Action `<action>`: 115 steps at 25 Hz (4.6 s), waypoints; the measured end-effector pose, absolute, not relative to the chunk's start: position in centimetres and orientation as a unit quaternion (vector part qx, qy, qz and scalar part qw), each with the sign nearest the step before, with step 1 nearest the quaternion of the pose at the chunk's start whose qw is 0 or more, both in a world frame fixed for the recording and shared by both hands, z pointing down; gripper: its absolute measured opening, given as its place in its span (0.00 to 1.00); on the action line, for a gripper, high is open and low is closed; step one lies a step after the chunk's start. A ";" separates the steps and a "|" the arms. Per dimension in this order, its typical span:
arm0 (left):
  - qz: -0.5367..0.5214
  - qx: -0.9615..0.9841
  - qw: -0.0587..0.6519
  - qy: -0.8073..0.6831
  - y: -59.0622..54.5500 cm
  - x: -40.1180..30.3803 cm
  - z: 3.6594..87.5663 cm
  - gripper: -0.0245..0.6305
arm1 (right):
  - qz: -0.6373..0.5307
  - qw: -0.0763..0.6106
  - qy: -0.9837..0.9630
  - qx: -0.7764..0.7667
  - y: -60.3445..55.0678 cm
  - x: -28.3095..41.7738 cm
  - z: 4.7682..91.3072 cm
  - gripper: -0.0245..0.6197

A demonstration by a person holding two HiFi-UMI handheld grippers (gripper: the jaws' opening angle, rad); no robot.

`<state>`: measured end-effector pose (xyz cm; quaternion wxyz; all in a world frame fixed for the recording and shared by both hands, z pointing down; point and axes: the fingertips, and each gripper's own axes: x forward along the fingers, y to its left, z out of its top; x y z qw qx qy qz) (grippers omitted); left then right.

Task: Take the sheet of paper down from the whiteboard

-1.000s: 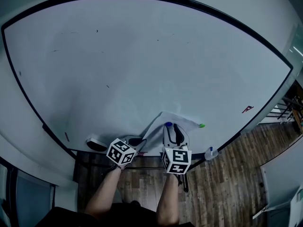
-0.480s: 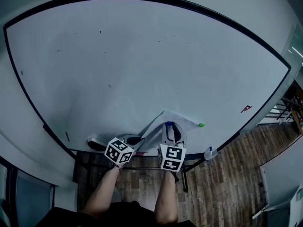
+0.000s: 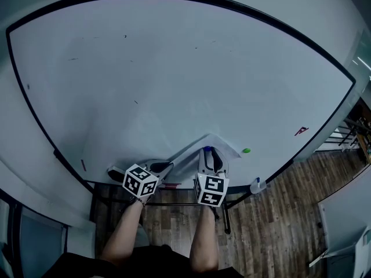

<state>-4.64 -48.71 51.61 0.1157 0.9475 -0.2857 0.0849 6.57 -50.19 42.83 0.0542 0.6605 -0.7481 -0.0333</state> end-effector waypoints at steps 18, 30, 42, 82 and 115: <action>0.010 0.943 0.155 -0.295 -48.4 -7.8 49.9 0.07 | -0.001 0.046 -0.755 0.654 -50.2 6.5 44.7 0.25; -0.003 0.939 0.153 -0.309 -48.7 -8.8 49.8 0.07 | -0.007 0.061 -0.756 0.652 -50.2 6.7 45.4 0.25; -0.011 0.933 0.134 -0.335 -49.0 -10.0 48.8 0.07 | -0.002 0.070 -0.757 0.649 -50.2 6.8 46.4 0.25; -0.027 0.908 0.129 -0.398 -49.1 -14.0 48.3 0.07 | -0.003 0.099 -0.767 0.634 -50.3 6.8 48.3 0.25; -0.045 0.882 0.139 -0.448 -48.2 -17.8 48.6 0.07 | 0.006 0.085 -0.756 0.650 -50.4 8.5 48.6 0.25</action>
